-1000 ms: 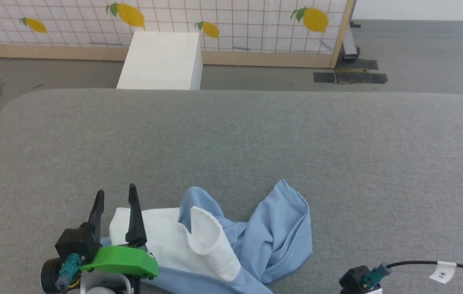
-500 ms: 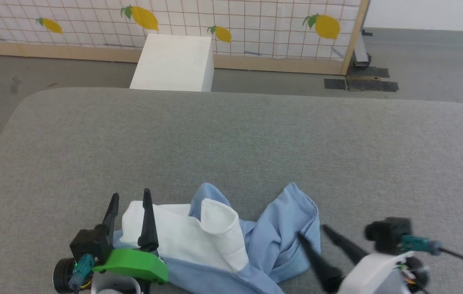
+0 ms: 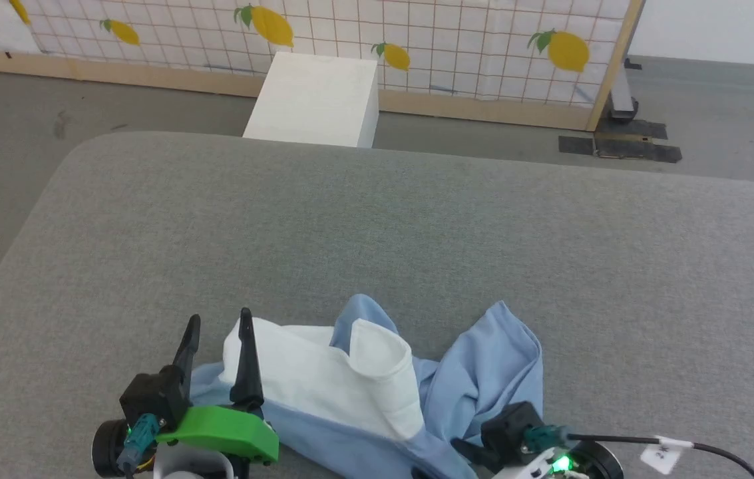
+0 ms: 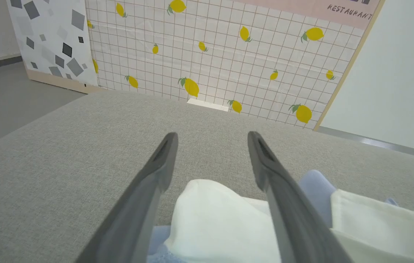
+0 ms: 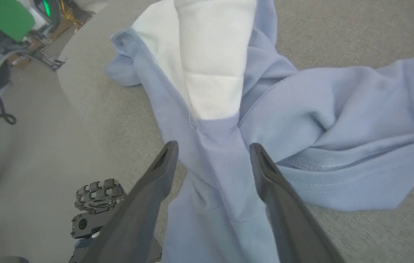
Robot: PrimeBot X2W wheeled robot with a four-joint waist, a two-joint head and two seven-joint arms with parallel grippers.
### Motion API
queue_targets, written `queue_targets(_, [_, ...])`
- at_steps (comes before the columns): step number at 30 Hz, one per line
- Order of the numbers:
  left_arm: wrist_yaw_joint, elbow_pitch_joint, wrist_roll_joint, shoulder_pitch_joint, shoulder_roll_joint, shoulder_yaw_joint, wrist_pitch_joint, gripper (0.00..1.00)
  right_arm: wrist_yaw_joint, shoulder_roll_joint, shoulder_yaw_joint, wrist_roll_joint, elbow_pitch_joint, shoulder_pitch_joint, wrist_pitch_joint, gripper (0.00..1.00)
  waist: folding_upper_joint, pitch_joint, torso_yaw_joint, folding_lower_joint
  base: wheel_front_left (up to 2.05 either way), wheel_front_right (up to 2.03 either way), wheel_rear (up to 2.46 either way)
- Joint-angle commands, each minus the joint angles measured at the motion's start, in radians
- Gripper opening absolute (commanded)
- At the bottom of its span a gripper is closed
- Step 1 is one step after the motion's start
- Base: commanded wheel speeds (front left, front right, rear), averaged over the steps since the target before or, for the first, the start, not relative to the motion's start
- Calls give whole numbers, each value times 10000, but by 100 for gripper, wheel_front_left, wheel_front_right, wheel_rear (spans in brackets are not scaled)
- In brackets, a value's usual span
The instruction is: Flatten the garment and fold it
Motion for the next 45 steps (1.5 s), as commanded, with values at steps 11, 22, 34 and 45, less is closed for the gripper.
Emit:
queue_targets(11, [131, -24, -201, -150, -26, -9, -38, 100, -13, 261, -1152, -946, 875, 140, 1752, 0, 0, 470, 296, 0, 0, 0, 0])
queue_targets(22, [157, -81, -147, -238, -26, 121, -38, 100, -13, 634, -5188, -1281, -1278, -365, 1507, 0, 0, 699, -140, 0, 0, 0, 0])
queue_targets(34, [16, 44, -140, -672, -26, -129, -38, 100, -13, -876, -8317, -2847, 2055, -3162, 74, 100, 0, 1249, -260, 0, 0, 0, 0])
queue_targets(45, [-180, 426, -149, -484, -26, -307, -38, 100, -13, 136, -8265, -3099, 2380, -2402, -3391, 100, 0, 833, -503, 0, 0, 0, 0])
